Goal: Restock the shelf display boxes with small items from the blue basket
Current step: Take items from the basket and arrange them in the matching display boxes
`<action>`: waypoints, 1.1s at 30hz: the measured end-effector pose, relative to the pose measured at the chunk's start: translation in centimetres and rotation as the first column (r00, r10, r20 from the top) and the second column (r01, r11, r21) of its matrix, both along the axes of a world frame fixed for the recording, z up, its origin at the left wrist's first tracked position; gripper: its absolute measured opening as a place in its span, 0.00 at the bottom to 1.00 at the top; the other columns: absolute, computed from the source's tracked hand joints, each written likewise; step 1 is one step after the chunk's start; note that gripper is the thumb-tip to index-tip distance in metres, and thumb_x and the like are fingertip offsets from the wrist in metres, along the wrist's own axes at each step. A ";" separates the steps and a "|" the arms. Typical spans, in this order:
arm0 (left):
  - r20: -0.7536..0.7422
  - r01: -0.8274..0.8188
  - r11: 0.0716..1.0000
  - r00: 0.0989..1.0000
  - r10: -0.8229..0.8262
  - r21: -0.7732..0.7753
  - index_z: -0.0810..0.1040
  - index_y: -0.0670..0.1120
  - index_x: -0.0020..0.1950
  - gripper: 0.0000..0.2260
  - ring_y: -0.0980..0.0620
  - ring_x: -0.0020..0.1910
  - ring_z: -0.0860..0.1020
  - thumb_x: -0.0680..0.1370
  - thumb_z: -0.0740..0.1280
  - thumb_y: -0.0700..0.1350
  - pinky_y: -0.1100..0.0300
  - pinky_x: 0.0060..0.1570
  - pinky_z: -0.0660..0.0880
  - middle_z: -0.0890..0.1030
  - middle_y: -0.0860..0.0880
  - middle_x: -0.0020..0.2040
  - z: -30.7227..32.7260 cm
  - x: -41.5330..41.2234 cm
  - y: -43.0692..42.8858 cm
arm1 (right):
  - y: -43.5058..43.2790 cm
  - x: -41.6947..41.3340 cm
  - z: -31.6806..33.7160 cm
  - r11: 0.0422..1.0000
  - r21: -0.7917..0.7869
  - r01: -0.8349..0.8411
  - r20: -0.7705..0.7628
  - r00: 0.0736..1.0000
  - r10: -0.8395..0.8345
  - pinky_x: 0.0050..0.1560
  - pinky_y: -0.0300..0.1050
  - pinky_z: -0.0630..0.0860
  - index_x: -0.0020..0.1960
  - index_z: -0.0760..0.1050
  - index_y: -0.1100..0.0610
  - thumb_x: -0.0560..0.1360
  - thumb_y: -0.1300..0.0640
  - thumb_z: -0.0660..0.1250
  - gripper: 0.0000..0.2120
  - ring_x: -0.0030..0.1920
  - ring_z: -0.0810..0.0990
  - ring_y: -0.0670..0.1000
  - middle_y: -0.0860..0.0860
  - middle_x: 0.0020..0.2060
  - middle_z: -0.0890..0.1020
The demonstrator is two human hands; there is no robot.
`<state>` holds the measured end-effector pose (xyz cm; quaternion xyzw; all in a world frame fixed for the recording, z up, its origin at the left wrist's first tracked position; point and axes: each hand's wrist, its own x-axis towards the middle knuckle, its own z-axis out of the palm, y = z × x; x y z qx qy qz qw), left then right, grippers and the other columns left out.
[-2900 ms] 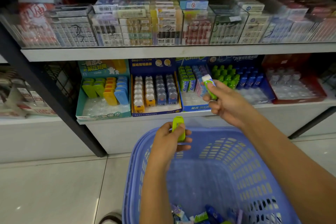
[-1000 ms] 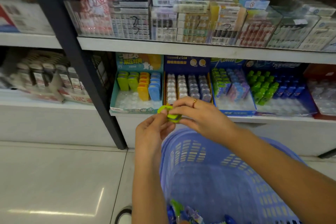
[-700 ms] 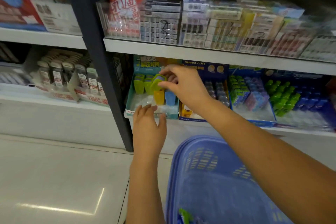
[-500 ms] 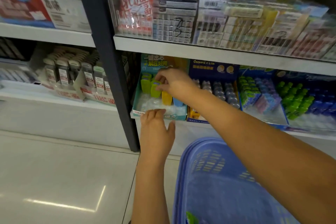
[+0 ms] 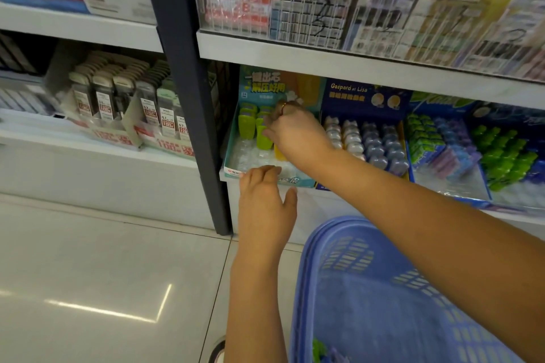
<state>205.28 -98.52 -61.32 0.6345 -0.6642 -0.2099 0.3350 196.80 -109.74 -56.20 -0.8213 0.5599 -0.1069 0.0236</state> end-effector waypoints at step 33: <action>0.211 0.257 0.346 0.435 -0.875 0.902 0.74 0.40 0.66 0.17 0.42 0.64 0.73 0.77 0.66 0.41 0.52 0.64 0.69 0.75 0.39 0.66 -15.2 -14.4 12.5 | 28.9 -22.2 -23.9 0.361 0.927 0.101 -0.131 0.989 0.061 0.63 0.51 0.72 0.70 0.65 0.60 0.72 0.60 0.71 0.29 0.64 0.72 0.59 0.59 0.67 0.70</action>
